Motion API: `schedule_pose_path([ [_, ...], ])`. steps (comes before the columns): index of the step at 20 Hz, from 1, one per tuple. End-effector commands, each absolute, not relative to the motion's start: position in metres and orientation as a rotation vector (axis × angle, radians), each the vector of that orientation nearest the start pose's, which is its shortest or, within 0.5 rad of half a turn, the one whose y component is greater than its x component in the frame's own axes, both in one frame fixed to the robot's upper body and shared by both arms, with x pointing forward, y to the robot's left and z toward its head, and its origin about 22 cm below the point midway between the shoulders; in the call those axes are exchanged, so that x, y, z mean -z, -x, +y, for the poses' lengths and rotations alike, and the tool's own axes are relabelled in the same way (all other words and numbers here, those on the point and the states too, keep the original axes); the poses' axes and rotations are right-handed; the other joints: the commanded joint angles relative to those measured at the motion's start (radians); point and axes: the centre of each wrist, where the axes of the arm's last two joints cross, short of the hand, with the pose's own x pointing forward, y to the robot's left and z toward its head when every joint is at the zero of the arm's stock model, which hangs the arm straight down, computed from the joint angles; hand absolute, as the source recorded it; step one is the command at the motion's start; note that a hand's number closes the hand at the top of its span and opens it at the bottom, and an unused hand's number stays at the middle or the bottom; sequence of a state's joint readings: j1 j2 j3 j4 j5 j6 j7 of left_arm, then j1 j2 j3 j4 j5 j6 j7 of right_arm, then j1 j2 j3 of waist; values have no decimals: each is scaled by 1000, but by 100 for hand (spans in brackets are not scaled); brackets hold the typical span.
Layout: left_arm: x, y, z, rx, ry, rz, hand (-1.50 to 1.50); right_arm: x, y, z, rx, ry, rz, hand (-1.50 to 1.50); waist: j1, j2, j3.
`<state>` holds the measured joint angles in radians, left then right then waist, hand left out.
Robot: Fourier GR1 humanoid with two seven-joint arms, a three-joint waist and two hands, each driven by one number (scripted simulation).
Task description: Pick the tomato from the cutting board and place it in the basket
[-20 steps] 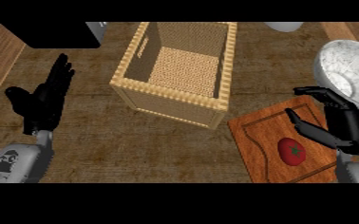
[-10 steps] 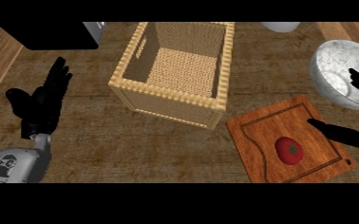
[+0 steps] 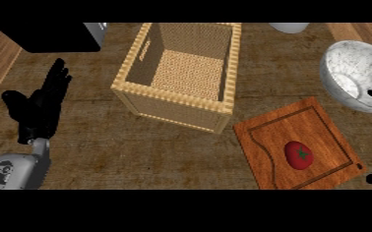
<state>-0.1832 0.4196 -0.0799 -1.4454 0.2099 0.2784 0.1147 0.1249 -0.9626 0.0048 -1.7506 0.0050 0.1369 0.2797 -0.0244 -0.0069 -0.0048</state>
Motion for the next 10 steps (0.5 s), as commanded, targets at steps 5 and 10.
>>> schedule_pose_path([
  [5, -49, -287, 292, 14, -306, -1514, 0, -175, -200, -385, -843, 566, -1043, -150, 17, 5, 4],
  [10, -36, -290, 295, 16, -302, -1515, 0, -151, -185, -384, -737, 577, -1137, -150, 15, 6, 5],
])
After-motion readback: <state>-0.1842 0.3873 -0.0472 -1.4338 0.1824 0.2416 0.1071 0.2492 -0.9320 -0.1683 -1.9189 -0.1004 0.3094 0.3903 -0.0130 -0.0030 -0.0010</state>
